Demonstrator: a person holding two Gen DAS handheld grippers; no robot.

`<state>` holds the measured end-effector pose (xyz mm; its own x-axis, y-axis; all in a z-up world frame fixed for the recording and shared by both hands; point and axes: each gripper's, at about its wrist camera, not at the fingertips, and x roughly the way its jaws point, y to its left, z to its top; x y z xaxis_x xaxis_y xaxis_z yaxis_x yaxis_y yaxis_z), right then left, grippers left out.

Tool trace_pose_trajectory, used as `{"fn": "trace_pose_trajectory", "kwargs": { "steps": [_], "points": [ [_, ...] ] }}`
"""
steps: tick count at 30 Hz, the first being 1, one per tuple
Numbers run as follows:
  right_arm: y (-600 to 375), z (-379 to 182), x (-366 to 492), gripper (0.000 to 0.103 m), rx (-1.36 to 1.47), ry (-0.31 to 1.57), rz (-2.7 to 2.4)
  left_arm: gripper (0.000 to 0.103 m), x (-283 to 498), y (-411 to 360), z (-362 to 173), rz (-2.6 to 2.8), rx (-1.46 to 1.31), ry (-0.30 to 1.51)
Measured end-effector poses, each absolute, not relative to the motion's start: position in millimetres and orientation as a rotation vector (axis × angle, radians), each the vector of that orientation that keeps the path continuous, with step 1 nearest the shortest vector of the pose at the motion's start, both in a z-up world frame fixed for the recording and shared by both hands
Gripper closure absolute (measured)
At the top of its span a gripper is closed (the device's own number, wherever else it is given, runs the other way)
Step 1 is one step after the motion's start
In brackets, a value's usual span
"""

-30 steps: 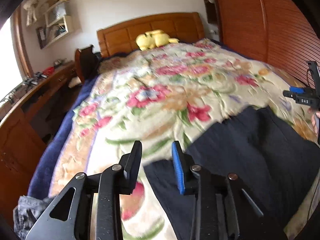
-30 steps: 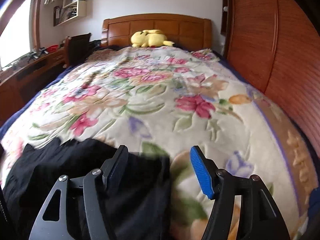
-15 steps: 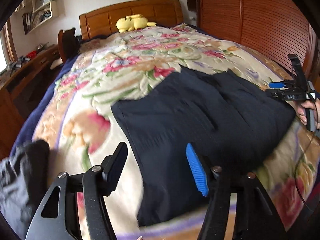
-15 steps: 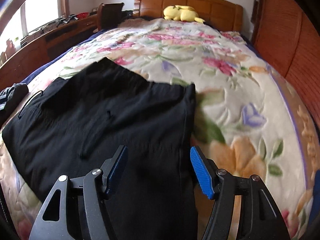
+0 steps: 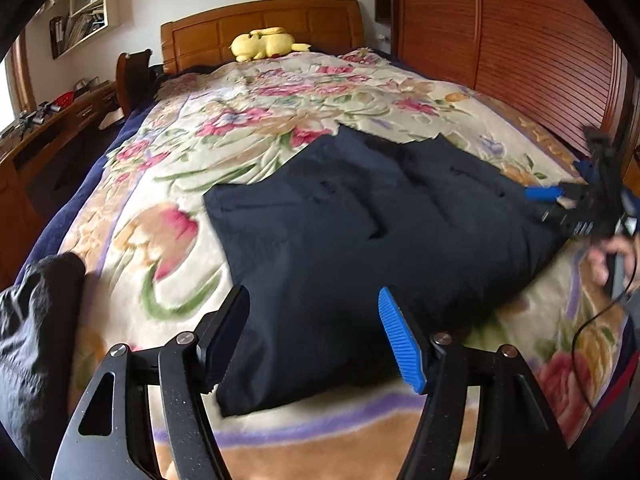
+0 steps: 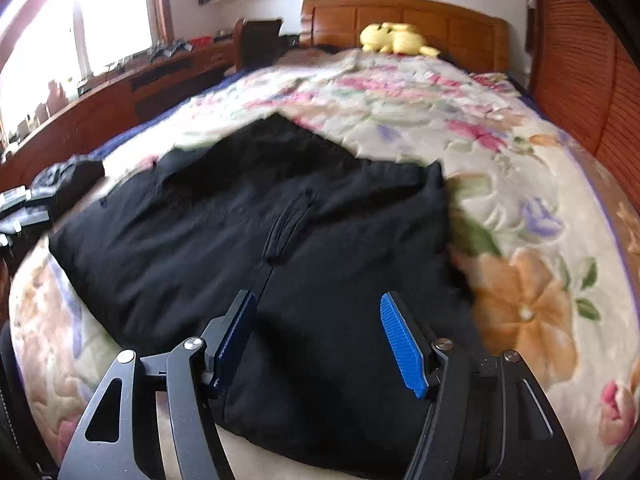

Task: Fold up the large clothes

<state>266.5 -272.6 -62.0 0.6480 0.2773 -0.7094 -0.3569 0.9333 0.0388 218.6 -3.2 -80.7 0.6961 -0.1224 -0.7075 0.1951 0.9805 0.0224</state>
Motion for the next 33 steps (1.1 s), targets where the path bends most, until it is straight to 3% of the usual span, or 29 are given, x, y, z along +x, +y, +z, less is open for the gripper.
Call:
{"fn": "trace_pose_trajectory", "kwargs": {
  "steps": [6, 19, 27, 33],
  "points": [
    [-279.8, -101.4, 283.8, 0.036, -0.055, 0.825, 0.396, 0.035, 242.5, -34.5, -84.9, -0.207, 0.138, 0.783],
    [-276.8, -94.1, 266.0, 0.036, -0.066, 0.781, 0.385, 0.035, 273.6, -45.5, -143.6, -0.140, 0.183, 0.909],
    [-306.2, -76.9, 248.1, 0.036, -0.042, 0.700, 0.267, 0.035, 270.7, -42.2, -146.2, -0.137, 0.169, 0.913],
    [-304.2, -83.6, 249.1, 0.036, -0.055, 0.739, 0.278, 0.034, 257.0, -32.7, -137.6, -0.124, 0.136, 0.903]
  ]
}}
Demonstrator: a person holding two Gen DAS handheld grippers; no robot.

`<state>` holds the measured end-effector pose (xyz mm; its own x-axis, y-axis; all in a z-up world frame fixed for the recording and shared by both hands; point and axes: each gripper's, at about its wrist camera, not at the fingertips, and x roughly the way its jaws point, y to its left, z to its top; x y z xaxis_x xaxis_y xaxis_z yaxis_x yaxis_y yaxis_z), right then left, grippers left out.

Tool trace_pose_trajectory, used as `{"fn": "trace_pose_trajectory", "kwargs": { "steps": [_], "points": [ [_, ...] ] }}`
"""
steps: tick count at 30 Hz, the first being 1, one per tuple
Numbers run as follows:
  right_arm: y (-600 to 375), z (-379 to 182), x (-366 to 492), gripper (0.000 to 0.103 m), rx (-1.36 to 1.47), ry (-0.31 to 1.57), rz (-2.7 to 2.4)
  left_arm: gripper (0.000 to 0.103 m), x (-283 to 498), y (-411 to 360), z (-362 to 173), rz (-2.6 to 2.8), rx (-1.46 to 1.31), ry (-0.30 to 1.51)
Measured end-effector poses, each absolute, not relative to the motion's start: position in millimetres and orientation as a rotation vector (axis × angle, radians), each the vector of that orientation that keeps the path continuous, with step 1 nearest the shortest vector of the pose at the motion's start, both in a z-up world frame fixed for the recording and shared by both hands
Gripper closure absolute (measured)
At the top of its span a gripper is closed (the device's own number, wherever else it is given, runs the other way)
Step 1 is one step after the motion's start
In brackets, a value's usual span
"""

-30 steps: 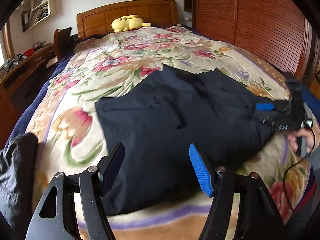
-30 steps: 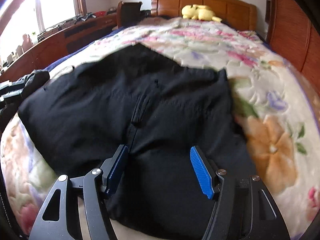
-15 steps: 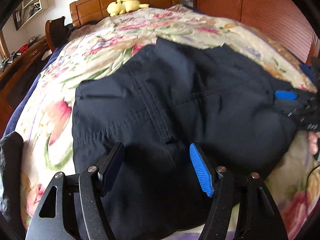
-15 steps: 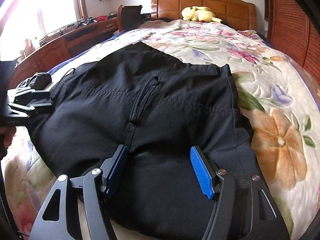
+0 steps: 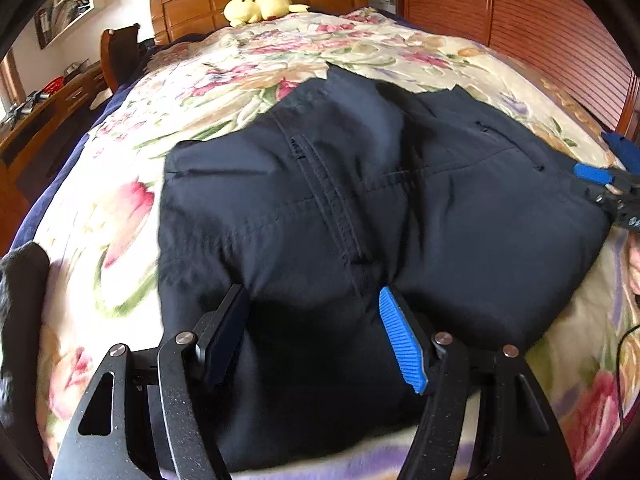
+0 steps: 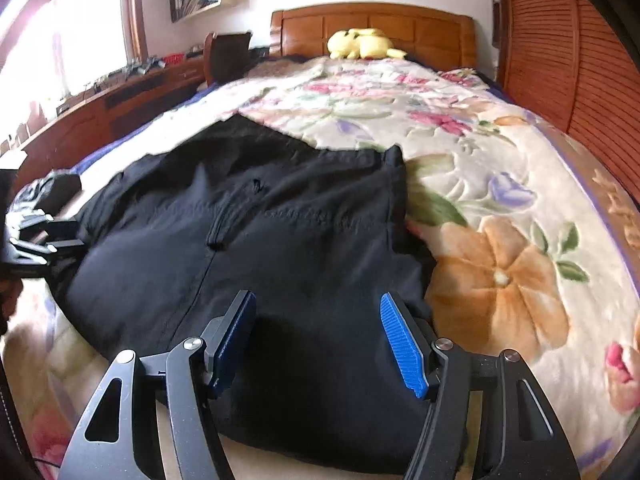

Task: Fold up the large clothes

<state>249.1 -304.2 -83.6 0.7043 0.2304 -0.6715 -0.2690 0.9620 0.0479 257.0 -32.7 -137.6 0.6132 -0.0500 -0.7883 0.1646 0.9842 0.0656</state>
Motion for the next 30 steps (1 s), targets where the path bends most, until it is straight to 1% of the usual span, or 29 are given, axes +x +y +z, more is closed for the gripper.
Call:
{"fn": "trace_pose_trajectory", "kwargs": {
  "steps": [6, 13, 19, 21, 23, 25, 30],
  "points": [
    [-300.4, -84.8, 253.2, 0.036, -0.066, 0.752, 0.287, 0.034, 213.9, -11.5, -120.8, -0.095, 0.079, 0.857],
    [-291.0, -72.0, 245.7, 0.036, -0.063, 0.708, 0.338, 0.034, 184.0, 11.4, -121.6, -0.040, 0.045, 0.850],
    [-240.1, -55.0, 242.2, 0.036, -0.137, 0.694, 0.423, 0.034, 183.6, 11.4, -118.6, -0.051, 0.041, 0.834],
    [-228.2, -63.8, 247.0, 0.036, -0.129, 0.718, 0.440, 0.034, 185.7, 9.0, -117.3, -0.055, 0.047, 0.829],
    [-222.0, -84.4, 254.2, 0.036, -0.160, 0.771, 0.423, 0.034, 184.0, 10.1, -117.1, -0.054, 0.046, 0.826],
    [-227.4, -92.1, 255.6, 0.036, -0.154, 0.788, 0.433, 0.034, 182.0, 15.3, -118.1, -0.048, 0.040, 0.826],
    [-259.6, -75.2, 243.1, 0.036, -0.115, 0.766, 0.384, 0.034, 178.4, 27.7, -124.3, -0.024, 0.024, 0.845]
  ]
}}
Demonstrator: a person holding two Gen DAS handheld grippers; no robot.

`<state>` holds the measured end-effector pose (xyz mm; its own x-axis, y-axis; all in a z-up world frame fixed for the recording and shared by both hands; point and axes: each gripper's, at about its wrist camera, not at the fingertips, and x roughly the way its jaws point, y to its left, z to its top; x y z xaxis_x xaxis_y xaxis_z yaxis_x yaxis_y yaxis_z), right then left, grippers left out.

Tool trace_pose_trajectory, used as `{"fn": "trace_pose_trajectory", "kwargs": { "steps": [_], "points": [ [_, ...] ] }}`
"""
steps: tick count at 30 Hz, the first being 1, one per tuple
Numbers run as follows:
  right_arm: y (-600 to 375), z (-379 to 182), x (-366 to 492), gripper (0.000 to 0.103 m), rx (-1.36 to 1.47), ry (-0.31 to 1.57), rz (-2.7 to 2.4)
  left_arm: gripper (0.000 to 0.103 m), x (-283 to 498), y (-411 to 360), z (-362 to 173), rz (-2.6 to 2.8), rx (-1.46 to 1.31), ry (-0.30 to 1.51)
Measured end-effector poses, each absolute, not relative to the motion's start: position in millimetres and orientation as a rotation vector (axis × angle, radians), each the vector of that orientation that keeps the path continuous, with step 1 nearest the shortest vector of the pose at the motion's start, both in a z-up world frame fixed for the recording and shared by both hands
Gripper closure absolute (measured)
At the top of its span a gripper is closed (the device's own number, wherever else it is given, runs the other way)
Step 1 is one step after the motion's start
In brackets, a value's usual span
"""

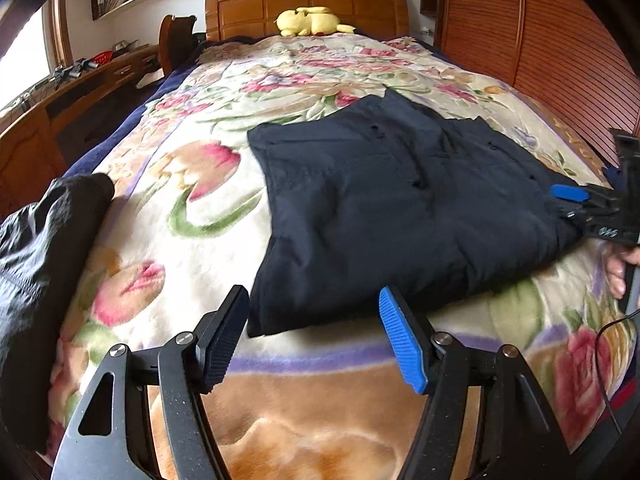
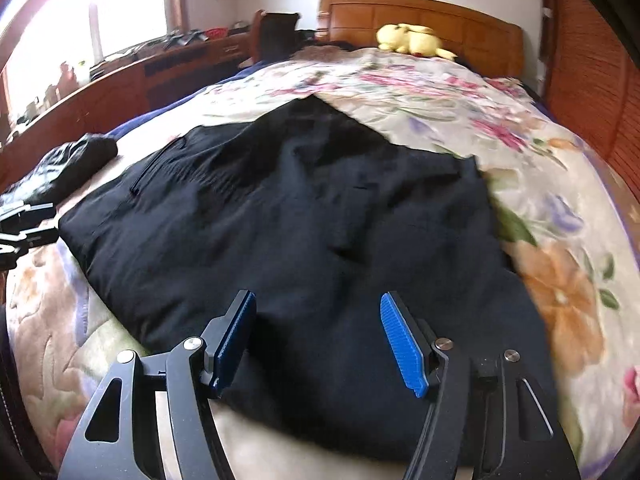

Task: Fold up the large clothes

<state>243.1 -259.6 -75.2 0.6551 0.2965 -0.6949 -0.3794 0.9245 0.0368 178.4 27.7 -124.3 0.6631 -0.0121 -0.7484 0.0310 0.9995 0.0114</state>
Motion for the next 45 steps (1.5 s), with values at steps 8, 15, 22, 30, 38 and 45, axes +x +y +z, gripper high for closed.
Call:
{"fn": "trace_pose_trajectory", "kwargs": {
  "steps": [8, 15, 22, 30, 38, 45],
  "points": [
    [-346.6, -62.2, 217.3, 0.036, -0.066, 0.776, 0.213, 0.034, 177.9, 30.9, -131.9, -0.031, 0.028, 0.853],
    [-355.6, -89.4, 226.0, 0.036, 0.018, 0.859, 0.192, 0.034, 186.6, 34.5, -144.0, -0.036, 0.025, 0.890],
    [-364.0, -111.5, 242.3, 0.043, 0.123, 0.889, 0.254, 0.047, 193.3, 46.7, -154.0, -0.057, -0.033, 0.933],
    [-355.1, -105.3, 242.5, 0.085, 0.053, 0.866, 0.305, 0.084, 187.9, 54.8, -146.1, -0.068, -0.058, 0.883],
    [-347.9, -102.7, 233.8, 0.087, -0.002, 0.846, 0.264, 0.095, 172.3, 51.2, -127.9, -0.096, -0.010, 0.820],
    [-347.8, -74.7, 203.5, 0.090, 0.004, 0.787, 0.298, 0.097, 156.2, 50.7, -105.2, -0.109, -0.001, 0.760]
  ]
}}
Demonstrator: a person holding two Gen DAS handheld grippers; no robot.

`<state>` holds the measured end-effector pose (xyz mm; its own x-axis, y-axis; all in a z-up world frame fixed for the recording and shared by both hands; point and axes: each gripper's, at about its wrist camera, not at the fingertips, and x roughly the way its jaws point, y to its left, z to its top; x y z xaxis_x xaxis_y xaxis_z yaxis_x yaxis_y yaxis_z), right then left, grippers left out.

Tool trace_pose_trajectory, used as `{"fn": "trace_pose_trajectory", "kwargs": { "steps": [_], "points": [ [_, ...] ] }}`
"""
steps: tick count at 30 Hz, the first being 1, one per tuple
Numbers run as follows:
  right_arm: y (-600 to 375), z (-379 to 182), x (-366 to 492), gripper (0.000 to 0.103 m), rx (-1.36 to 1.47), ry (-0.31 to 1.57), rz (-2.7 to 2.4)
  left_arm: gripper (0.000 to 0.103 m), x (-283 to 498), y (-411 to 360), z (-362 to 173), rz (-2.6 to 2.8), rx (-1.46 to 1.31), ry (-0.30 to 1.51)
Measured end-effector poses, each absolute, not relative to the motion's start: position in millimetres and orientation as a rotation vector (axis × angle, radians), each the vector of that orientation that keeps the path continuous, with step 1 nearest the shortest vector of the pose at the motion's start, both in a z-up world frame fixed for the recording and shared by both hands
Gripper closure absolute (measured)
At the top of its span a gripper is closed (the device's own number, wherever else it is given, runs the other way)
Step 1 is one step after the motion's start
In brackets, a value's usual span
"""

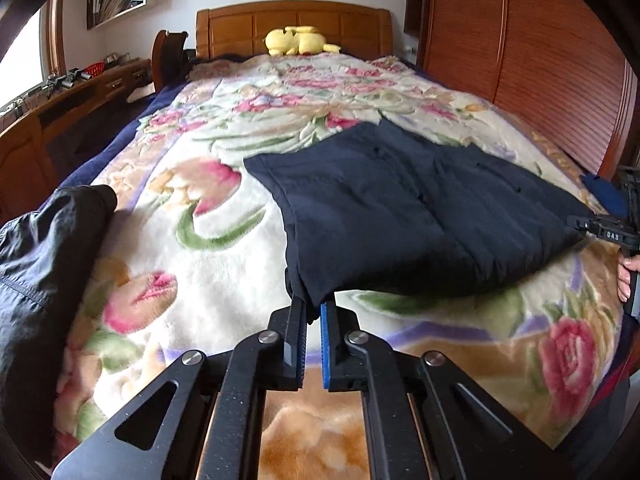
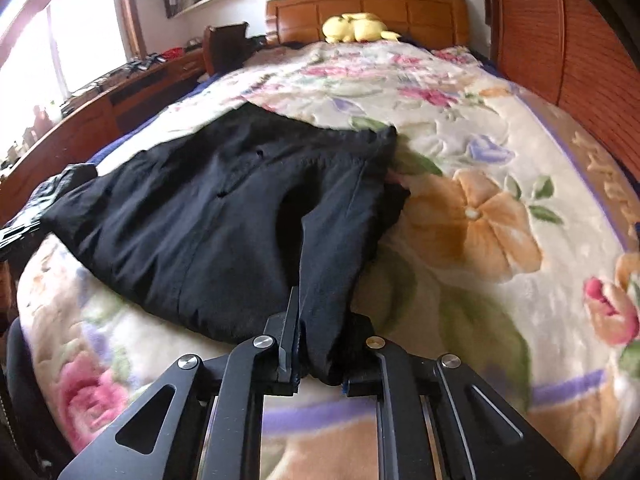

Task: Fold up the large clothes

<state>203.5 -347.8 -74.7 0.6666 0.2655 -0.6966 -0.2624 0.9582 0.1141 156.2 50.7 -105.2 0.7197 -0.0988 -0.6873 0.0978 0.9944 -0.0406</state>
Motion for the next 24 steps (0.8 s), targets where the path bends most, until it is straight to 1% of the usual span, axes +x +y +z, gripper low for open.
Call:
{"fn": "trace_pose_trajectory", "kwargs": {
  "steps": [8, 10, 14, 15, 17, 19, 20, 21, 23, 24],
  "points": [
    [-358.8, -64.8, 123.4, 0.090, -0.008, 0.782, 0.328, 0.097, 91.9, 50.4, -84.0, -0.167, -0.003, 0.710],
    [-362.1, -63.2, 103.3, 0.090, 0.010, 0.785, 0.332, 0.097, 75.2, 48.3, -83.7, -0.175, 0.002, 0.713],
    [-361.2, -63.0, 80.3, 0.086, -0.005, 0.817, 0.302, 0.097, 62.7, 47.5, -91.1, -0.163, 0.012, 0.745],
    [-359.9, -61.7, 78.1, 0.082, -0.021, 0.816, 0.280, 0.096, 62.5, 46.8, -93.6, -0.157, 0.020, 0.754],
    [-355.3, -55.9, 77.4, 0.077, -0.056, 0.813, 0.234, 0.096, 62.2, 47.5, -99.3, -0.132, 0.029, 0.770],
    [-348.3, -44.8, 72.0, 0.065, -0.091, 0.789, 0.196, 0.092, 61.9, 50.3, -103.0, -0.117, 0.020, 0.786],
    [-344.8, -39.7, 74.0, 0.056, -0.104, 0.777, 0.181, 0.092, 59.9, 52.1, -104.1, -0.116, 0.009, 0.789],
    [-341.1, -36.7, 74.5, 0.052, -0.114, 0.766, 0.177, 0.090, 59.1, 53.4, -104.1, -0.116, 0.001, 0.789],
    [-327.0, -32.0, 77.6, 0.051, -0.133, 0.746, 0.187, 0.086, 55.3, 57.2, -103.3, -0.118, -0.017, 0.785],
    [-319.0, -31.0, 80.3, 0.050, -0.147, 0.736, 0.191, 0.080, 52.8, 59.6, -102.2, -0.116, -0.028, 0.781]
  ]
}}
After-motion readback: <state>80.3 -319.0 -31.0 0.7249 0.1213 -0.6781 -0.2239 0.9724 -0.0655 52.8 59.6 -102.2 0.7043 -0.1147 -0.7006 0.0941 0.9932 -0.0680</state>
